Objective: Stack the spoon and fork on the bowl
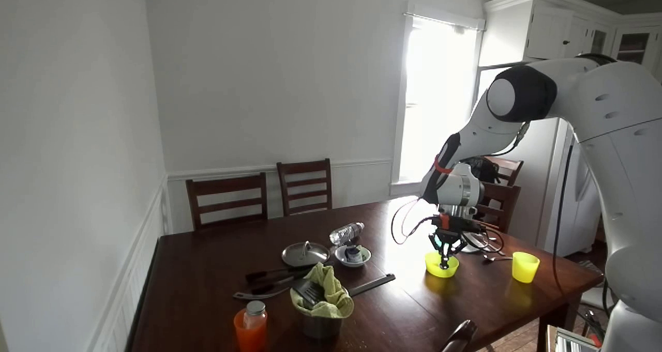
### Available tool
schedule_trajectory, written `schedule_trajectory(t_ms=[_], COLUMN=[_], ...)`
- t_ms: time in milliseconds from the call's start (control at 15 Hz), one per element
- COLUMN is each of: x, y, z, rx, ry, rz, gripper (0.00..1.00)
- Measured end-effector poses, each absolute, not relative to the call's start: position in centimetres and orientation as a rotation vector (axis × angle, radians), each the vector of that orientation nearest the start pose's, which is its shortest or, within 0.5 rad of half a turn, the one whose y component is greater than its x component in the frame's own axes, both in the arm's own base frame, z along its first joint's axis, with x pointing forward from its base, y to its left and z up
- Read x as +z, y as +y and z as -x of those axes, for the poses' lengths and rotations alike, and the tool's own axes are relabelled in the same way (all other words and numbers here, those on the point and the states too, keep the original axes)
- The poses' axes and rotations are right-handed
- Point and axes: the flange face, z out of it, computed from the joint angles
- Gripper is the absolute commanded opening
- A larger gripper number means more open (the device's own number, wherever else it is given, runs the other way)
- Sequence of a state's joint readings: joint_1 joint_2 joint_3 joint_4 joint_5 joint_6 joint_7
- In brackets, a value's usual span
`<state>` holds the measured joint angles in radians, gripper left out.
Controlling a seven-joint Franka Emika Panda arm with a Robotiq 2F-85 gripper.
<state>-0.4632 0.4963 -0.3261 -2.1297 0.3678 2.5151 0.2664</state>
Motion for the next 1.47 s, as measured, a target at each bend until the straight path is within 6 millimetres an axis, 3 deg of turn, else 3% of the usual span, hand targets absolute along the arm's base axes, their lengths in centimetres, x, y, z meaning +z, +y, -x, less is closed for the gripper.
schedule_trajectory(t_ms=[467,800,1133,1200,1333,1467], x=[17.1,16.9,16.5,16.5,16.5,16.5], y=[-40.9,-41.1,-41.3,-41.3,-41.3,-41.3], z=[-39.4,-39.3,-39.4,-39.4,-39.5,-39.6], rx=[0.104,0.112,0.123,0.125,0.129,0.13], ry=[1.907,1.909,1.909,1.908,1.907,1.904], rz=[2.399,2.395,2.394,2.394,2.394,2.394], gripper=[0.02,0.44,0.51,0.75,0.77,0.91])
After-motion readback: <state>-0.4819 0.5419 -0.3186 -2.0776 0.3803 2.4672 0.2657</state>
